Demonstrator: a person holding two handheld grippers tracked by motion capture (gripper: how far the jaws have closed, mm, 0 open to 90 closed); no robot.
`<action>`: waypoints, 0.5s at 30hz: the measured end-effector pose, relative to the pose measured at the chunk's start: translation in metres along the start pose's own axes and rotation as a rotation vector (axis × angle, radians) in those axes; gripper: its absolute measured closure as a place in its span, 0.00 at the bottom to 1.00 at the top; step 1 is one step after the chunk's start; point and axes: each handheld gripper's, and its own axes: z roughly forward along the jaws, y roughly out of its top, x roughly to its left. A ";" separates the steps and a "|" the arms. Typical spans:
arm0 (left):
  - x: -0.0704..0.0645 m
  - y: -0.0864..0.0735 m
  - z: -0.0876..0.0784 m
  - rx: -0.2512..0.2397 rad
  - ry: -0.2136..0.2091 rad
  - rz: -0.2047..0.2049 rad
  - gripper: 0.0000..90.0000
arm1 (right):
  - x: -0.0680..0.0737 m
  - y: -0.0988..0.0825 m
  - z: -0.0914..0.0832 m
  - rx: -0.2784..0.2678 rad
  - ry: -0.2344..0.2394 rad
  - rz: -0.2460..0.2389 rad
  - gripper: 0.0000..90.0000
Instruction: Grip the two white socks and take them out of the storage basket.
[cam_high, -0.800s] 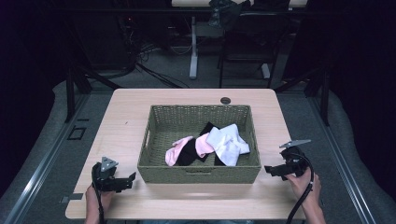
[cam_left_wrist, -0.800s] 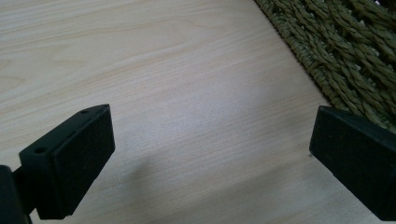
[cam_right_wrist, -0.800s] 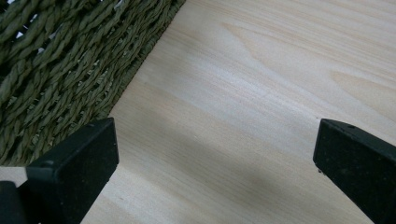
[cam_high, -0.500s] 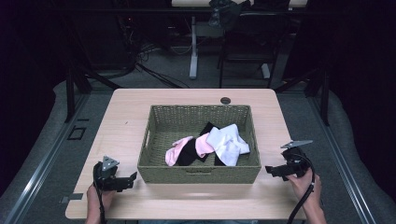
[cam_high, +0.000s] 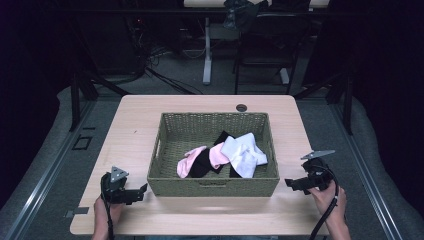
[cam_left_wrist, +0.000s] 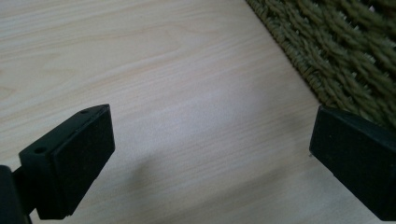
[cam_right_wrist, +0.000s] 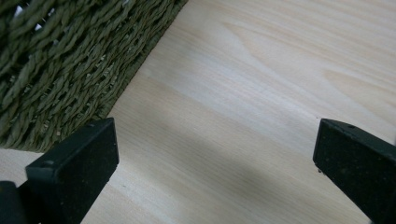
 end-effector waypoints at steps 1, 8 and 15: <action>0.000 0.000 0.000 0.000 0.000 0.000 0.00 | 0.000 0.000 0.000 0.000 0.000 0.000 0.00; 0.005 -0.005 -0.007 -0.020 0.027 -0.019 0.00 | 0.000 0.011 -0.014 -0.014 -0.004 0.003 0.00; 0.001 -0.004 -0.006 -0.018 0.014 -0.003 0.00 | 0.007 0.026 -0.034 -0.053 -0.010 -0.001 0.00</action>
